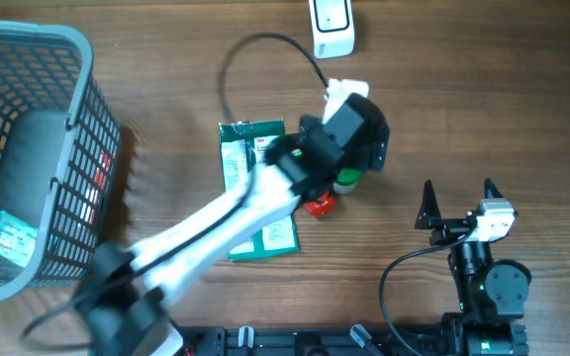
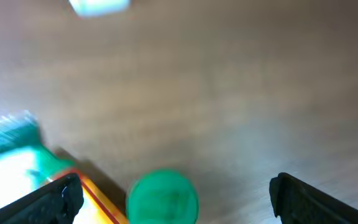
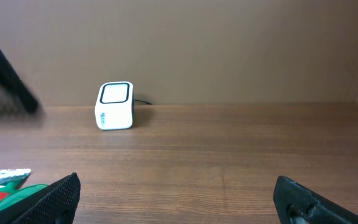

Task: Scan the item barcode
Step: 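Carry the green-lidded jar out and set it beside the sauce bottle, then reach into the basket and grasp the light green wipes pack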

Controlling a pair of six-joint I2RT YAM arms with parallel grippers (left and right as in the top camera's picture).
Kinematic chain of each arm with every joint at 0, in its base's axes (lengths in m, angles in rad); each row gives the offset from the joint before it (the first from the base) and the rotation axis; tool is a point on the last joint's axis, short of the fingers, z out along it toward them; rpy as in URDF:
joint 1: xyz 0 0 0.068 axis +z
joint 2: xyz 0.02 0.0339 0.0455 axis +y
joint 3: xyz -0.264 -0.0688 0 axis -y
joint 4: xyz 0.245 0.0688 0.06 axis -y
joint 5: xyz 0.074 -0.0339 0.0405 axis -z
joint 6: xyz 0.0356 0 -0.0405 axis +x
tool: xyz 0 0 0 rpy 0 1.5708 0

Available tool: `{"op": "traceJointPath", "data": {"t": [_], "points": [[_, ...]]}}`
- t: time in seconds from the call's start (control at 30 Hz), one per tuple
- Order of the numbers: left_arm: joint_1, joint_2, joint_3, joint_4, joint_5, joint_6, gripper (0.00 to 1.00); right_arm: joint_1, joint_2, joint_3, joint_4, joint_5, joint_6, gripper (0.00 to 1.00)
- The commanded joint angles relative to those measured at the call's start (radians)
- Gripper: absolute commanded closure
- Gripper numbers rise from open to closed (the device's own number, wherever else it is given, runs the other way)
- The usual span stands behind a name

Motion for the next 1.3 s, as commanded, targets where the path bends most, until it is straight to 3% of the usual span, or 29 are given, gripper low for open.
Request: {"op": "traceJointPath", "data": {"t": [0.0,0.2,0.3,0.43,0.53,0.63,0.8,0.9,1.13,1.27], "points": [[-0.001,-0.19,0.002,0.018,-0.328,0.024,0.0,0.005,0.001,0.0,0.002,0.003,-0.01,0.0],[0.047,-0.421,0.002,0.019,-0.857,0.035,0.0,0.005,0.001,0.0,0.002,0.003,-0.01,0.01],[0.134,-0.493,0.002,0.023,-0.954,0.035,0.0,0.005,0.001,0.0,0.002,0.003,-0.01,0.0],[0.336,-0.58,0.002,0.022,-0.958,-0.032,0.0,0.005,0.001,0.0,0.002,0.003,-0.01,0.0],[0.506,-0.647,0.002,0.022,-0.898,-0.146,0.0,0.005,0.001,0.0,0.002,0.003,-0.009,0.0],[0.683,-0.693,0.002,0.018,-0.772,-0.158,0.0,0.005,0.001,0.0,0.002,0.003,-0.01,0.0],[0.919,-0.685,0.002,-0.103,-0.747,-0.181,0.0,0.005,0.001,0.0,0.002,0.003,-0.009,0.0],[1.064,-0.642,0.002,-0.209,-0.739,-0.271,0.0,0.005,0.001,0.0,0.002,0.003,-0.01,0.0],[1.374,-0.475,0.002,-0.341,-0.401,-0.489,0.0,0.005,0.001,0.0,0.002,0.003,-0.01,0.0],[1.477,-0.359,0.002,-0.365,-0.269,-0.49,0.0,0.005,0.001,0.0,0.002,0.003,-0.01,0.0]]}}
